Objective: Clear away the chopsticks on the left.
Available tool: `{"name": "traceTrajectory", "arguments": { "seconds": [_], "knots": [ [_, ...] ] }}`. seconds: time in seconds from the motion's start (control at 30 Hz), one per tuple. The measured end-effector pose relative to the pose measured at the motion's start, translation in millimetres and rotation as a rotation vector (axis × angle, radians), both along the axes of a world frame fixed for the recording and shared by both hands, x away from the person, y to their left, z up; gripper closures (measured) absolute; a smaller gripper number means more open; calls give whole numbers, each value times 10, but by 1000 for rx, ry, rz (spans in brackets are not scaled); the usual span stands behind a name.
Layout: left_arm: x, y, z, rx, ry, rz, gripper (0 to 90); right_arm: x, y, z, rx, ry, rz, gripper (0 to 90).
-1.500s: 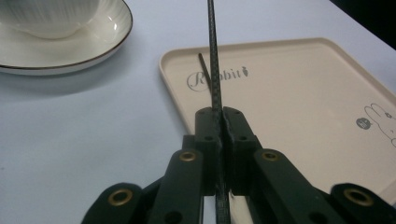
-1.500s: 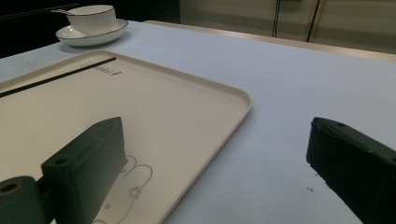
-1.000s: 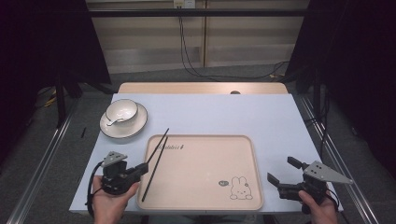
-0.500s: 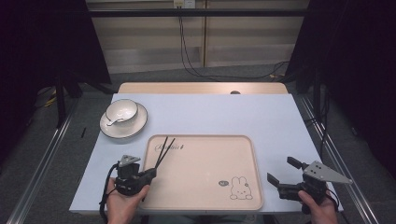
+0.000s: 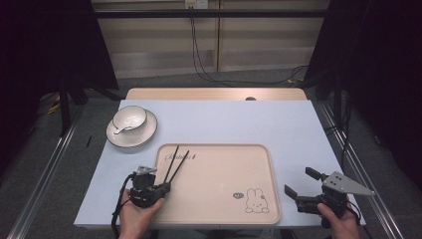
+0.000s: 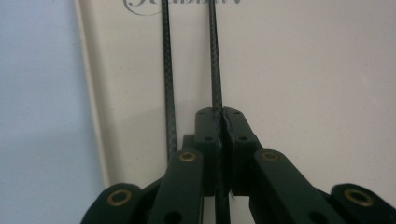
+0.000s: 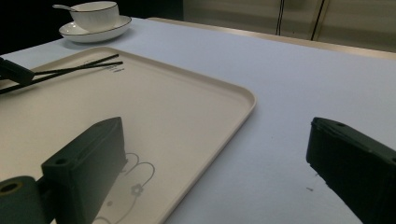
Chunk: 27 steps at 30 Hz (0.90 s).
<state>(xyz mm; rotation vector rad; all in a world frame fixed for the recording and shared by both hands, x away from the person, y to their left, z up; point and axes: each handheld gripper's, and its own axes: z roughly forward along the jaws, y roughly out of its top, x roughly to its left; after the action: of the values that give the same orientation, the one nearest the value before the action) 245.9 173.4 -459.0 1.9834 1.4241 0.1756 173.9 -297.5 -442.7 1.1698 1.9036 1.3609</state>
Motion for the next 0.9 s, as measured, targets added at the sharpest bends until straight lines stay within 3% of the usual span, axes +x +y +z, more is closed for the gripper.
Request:
{"name": "traceTrajectory", "arguments": {
  "seconds": [0.03,0.3,0.6,0.73,0.77,0.9],
  "knots": [
    [5,-5,-8,14,3,-3,855,0,1,-1,0,1,-1,45],
    [26,1,-35,10,15,-1,852,6,6,-8,-8,5,1,45],
    [26,12,-37,-12,10,-38,750,1,5,-4,0,14,-3,46],
    [21,8,-33,-21,-12,-46,698,4,3,-7,-10,6,-4,46],
    [22,16,-24,-21,-16,-68,686,2,4,-5,-8,7,-4,46],
    [2,25,27,-42,-81,-112,574,-4,-2,-1,0,5,2,46]
  ]
}}
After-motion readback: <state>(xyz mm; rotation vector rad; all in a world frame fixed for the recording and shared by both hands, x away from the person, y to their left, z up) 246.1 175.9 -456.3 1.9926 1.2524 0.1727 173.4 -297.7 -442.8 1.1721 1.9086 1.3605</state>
